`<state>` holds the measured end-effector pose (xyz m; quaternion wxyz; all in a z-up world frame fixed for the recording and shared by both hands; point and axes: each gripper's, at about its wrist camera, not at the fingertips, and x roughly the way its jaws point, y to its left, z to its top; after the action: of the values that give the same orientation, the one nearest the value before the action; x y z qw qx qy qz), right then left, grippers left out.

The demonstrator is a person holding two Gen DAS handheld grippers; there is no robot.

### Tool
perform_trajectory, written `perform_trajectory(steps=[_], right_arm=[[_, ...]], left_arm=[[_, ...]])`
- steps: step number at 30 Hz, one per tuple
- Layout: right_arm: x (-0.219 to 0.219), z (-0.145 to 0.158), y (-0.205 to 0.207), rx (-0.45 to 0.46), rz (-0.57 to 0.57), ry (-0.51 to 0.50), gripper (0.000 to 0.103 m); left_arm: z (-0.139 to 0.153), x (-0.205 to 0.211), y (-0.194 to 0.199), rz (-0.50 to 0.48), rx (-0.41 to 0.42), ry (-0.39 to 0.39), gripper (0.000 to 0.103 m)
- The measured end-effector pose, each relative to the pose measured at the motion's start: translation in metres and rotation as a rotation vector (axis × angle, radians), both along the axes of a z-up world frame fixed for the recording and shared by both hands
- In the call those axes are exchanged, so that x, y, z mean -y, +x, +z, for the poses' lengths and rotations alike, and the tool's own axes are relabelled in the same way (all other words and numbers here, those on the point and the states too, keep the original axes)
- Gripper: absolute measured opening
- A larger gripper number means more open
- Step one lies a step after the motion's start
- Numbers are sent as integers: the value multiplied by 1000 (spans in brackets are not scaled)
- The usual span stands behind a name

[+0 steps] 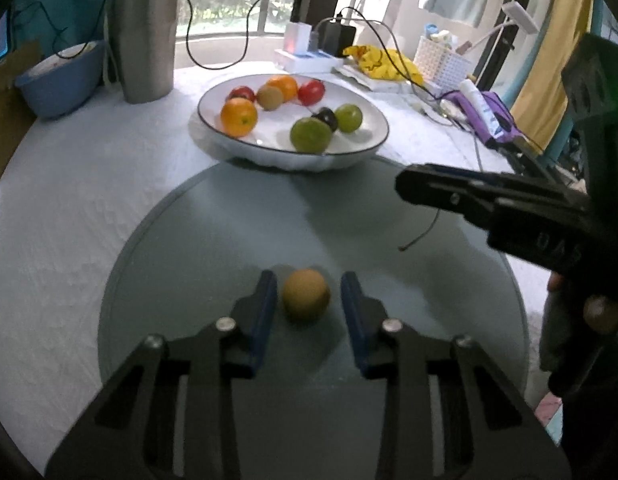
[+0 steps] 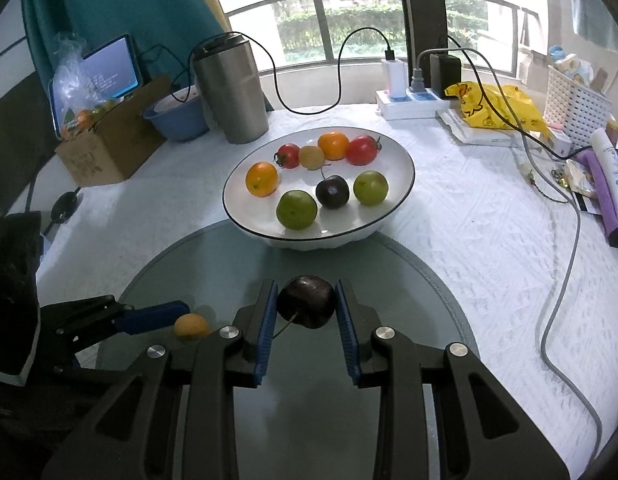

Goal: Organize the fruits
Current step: 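Grasp a small yellow fruit with the left tool while the right tool grasps another dark plum, then carry the yellow fruit and dark plum into the white bowl and open both tools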

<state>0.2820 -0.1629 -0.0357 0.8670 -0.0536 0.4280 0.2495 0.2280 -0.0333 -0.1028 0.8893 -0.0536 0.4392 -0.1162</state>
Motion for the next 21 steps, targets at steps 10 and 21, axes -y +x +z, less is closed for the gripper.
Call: perform_trajectory(steps=[10, 21], right_arm=[[7, 10, 14, 18, -5, 12, 32], [10, 19, 41, 29, -5, 20, 32]], left_arm=[[13, 6, 6, -12, 29, 1, 25], [37, 1, 33, 1, 89, -6, 25]])
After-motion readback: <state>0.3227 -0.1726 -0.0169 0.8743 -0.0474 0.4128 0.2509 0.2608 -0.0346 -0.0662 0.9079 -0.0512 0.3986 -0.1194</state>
